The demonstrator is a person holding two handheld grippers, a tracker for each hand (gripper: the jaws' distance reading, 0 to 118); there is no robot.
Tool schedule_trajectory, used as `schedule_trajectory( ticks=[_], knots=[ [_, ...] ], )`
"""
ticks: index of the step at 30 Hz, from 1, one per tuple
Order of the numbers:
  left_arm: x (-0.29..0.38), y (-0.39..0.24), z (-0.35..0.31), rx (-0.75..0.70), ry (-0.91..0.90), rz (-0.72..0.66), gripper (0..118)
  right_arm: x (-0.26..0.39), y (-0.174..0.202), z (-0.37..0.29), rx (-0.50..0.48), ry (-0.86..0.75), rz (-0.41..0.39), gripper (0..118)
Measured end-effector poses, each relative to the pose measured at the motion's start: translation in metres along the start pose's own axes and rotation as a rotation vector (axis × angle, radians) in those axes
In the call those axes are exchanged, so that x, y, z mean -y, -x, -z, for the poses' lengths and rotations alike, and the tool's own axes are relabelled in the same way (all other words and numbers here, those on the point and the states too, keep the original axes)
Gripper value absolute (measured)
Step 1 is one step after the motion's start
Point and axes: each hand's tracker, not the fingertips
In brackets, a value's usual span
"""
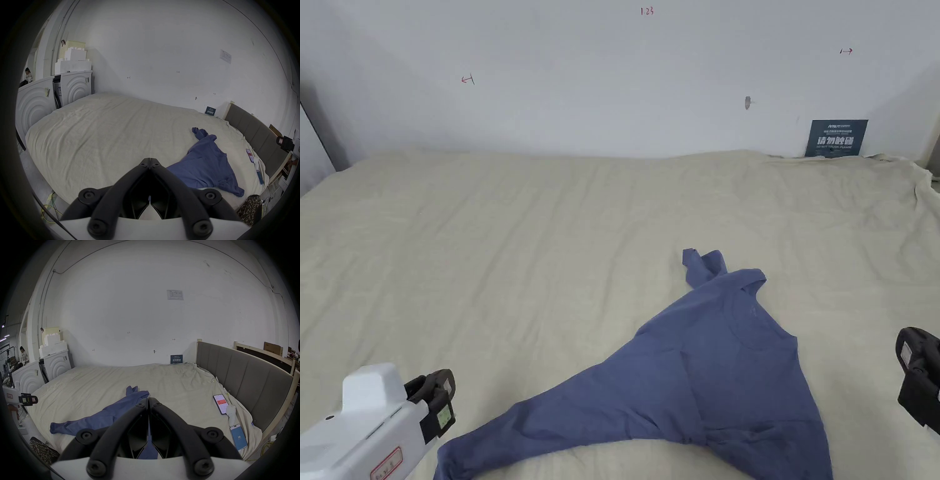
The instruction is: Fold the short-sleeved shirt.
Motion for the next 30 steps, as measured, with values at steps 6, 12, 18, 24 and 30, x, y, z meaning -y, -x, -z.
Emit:
schedule_trajectory(
  ticks=[6, 12, 18, 24, 30],
  knots=[
    [0.005, 0.014, 0.039, -0.076, 0.211, -0.03, 74, 0.003, 0.002, 0.007, -0.005, 0.015, -0.001, 0],
    [0.031, 0.029, 0.084, -0.15, 0.368, -0.049, 103, 0.009, 0.006, 0.016, -0.007, 0.041, -0.001, 0],
    [0.061, 0.04, 0.117, -0.2, 0.478, -0.081, 101, 0.013, 0.01, 0.028, -0.012, 0.075, -0.001, 0],
    [0.081, 0.051, 0.14, -0.19, 0.543, -0.107, 55, 0.021, 0.01, 0.041, -0.017, 0.115, -0.001, 0],
    [0.082, 0.047, 0.142, -0.131, 0.53, -0.134, 7, 0.029, 0.004, 0.058, -0.027, 0.16, -0.003, 0]
  ],
)
